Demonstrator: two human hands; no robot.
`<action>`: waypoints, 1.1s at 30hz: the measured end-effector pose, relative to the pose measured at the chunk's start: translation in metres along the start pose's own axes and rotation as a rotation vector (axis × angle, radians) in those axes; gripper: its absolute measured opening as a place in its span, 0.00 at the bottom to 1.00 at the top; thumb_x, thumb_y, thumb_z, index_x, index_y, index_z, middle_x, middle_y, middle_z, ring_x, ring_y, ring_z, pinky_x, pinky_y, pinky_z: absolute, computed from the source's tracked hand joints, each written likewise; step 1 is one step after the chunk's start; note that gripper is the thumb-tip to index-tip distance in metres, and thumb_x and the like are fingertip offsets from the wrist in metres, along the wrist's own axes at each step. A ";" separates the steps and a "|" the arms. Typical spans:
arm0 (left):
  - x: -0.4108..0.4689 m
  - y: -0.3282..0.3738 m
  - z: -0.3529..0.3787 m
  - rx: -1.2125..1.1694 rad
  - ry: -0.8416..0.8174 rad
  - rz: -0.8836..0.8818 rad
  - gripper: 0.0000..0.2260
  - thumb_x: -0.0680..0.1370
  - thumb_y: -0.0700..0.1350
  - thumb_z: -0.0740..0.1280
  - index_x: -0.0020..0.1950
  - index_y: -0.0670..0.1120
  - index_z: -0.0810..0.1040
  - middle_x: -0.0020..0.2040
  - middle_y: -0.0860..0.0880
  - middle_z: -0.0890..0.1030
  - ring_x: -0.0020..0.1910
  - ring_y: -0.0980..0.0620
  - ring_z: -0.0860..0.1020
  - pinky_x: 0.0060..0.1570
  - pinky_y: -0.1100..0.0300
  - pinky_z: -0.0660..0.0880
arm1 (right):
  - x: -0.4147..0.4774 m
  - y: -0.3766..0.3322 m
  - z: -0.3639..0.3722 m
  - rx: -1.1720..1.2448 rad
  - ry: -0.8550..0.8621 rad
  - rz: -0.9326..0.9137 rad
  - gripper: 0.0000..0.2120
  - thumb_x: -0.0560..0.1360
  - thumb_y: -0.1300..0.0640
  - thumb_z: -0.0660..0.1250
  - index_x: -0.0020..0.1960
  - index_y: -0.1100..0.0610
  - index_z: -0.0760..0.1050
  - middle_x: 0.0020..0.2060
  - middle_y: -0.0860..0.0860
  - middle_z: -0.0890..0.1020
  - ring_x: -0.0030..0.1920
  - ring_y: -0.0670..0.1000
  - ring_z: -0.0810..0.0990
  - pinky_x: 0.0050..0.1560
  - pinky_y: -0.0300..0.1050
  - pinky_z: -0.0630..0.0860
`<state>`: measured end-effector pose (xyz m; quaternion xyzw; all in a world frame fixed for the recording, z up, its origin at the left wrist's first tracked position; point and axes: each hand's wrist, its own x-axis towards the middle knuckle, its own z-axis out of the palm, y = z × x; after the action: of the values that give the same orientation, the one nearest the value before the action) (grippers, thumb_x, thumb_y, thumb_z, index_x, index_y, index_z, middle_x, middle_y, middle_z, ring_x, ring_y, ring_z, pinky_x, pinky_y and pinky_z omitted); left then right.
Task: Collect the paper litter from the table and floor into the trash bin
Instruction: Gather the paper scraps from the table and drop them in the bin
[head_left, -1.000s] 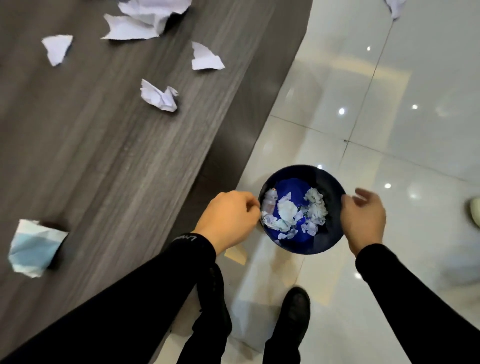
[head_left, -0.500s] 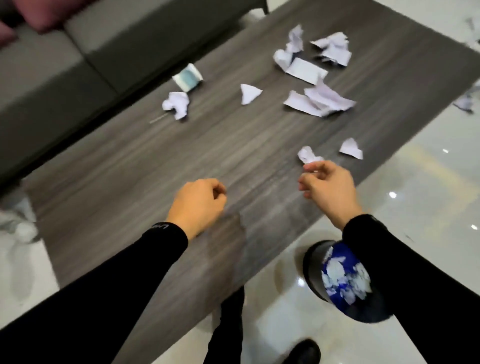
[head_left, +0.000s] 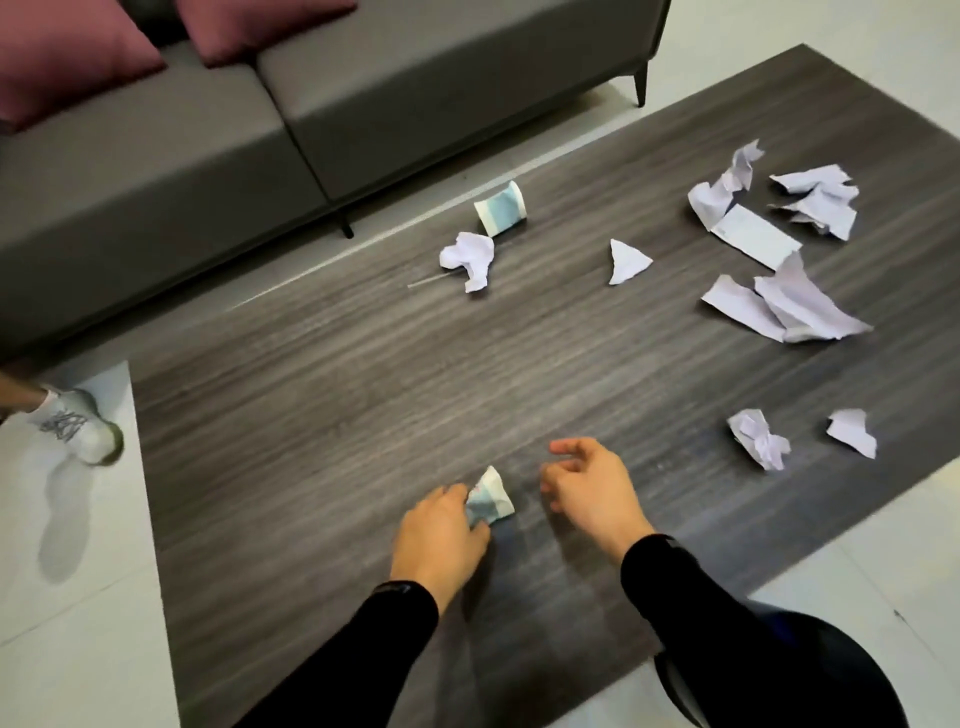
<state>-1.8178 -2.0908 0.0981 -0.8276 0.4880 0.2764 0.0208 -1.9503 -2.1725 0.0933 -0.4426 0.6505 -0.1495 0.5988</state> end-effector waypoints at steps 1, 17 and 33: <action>0.008 0.000 -0.007 -0.048 0.033 -0.012 0.11 0.74 0.49 0.63 0.53 0.45 0.76 0.55 0.44 0.81 0.56 0.42 0.77 0.51 0.55 0.70 | 0.004 -0.005 0.001 0.024 0.021 0.006 0.14 0.72 0.63 0.66 0.58 0.61 0.73 0.42 0.55 0.80 0.46 0.57 0.81 0.56 0.57 0.77; 0.156 0.047 -0.141 -0.246 0.100 0.198 0.14 0.73 0.47 0.63 0.57 0.50 0.79 0.56 0.47 0.82 0.56 0.45 0.78 0.56 0.56 0.73 | 0.099 -0.162 0.002 0.315 0.023 -0.093 0.05 0.68 0.62 0.71 0.39 0.61 0.75 0.32 0.58 0.74 0.28 0.51 0.70 0.31 0.43 0.71; 0.285 0.050 -0.105 0.098 0.274 0.278 0.17 0.75 0.47 0.64 0.62 0.46 0.72 0.59 0.45 0.75 0.57 0.41 0.71 0.54 0.50 0.70 | 0.237 -0.233 -0.005 -0.939 -0.039 -0.900 0.36 0.65 0.56 0.71 0.71 0.55 0.64 0.76 0.51 0.59 0.75 0.54 0.57 0.71 0.56 0.61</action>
<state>-1.7070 -2.3760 0.0620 -0.7801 0.6088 0.1373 -0.0441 -1.8361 -2.4847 0.1098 -0.8891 0.3867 -0.0776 0.2322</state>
